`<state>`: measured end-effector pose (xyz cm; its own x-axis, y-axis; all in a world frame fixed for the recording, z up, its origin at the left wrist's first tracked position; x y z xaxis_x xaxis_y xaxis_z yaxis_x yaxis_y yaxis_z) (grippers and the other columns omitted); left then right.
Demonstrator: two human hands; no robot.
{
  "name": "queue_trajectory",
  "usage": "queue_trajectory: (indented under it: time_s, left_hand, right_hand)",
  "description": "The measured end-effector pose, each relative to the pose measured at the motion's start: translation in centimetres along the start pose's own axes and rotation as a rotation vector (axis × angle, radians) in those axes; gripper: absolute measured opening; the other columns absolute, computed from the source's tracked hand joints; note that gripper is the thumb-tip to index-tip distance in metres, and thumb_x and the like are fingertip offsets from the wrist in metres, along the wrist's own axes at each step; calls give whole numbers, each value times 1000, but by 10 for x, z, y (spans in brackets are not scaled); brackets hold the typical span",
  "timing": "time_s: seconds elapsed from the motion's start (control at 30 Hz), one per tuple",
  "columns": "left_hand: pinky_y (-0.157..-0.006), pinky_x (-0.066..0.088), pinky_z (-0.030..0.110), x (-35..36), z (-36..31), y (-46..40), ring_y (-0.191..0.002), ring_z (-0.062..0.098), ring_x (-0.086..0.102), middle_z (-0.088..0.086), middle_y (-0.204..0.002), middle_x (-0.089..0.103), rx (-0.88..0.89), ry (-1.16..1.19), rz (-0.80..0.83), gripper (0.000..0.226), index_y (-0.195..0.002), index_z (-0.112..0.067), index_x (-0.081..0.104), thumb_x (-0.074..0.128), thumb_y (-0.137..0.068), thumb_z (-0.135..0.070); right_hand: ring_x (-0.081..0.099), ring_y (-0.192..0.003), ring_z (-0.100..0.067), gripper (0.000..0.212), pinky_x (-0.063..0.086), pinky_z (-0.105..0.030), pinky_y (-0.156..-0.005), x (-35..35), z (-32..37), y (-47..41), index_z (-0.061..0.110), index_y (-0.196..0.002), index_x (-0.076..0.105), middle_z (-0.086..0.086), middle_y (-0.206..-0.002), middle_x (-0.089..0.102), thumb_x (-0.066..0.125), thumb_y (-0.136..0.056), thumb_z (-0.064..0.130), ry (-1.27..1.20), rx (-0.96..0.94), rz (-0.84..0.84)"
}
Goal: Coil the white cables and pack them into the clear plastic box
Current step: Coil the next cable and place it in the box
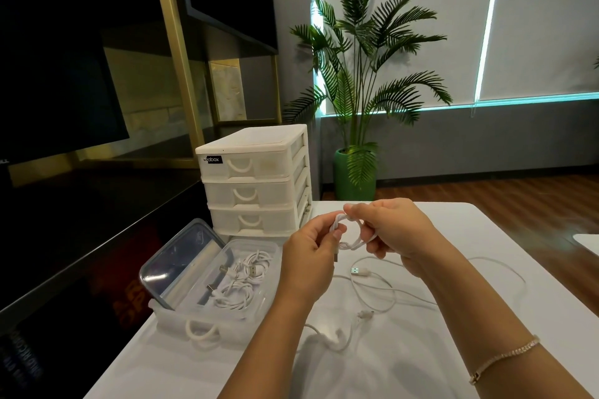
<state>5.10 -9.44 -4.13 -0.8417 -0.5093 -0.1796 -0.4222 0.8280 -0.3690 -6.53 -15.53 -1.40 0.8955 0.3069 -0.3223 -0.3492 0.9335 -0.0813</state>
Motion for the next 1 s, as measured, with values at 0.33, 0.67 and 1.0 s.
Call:
queue_trajectory:
  time_s: [0.33,0.67,1.0]
  left_hand:
    - [-71,52,14,-5,-3,0,-81,8,58,-3,-105,65,45,-105,-78,27,-114,-26,64,55,-92,-15]
    - [-77,53,23,-9,-2,-1,-87,16,59,1,-108,63,35,-139,-102,31,-105,-31,62,53,-90,-6]
    - [-60,53,19,-8,-3,1,-64,11,56,-6,-76,59,-12,-149,-53,16,-90,-27,60,62,-86,-12]
  right_hand:
    - [51,-57,-18,34,45,-31,-61,0,-4,-2,12,-70,56,-6,-63,53,56,-89,40,-14,68,-34]
    - [47,-56,-16,37,47,-32,-62,1,-1,-2,12,-68,61,1,-61,50,55,-88,44,18,-5,-42]
    - [45,-58,-14,37,41,-25,-54,0,4,0,9,-65,59,-4,-67,57,59,-86,40,31,-78,-52]
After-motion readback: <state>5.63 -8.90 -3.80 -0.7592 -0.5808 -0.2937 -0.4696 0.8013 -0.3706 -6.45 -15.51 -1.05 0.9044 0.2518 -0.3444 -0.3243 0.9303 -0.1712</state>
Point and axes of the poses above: each hand's wrist, its own y-axis away from the middle knuckle, its own x-axis out of the palm, z = x × y, the point moved 8 cm from there along -y, towards the middle knuckle
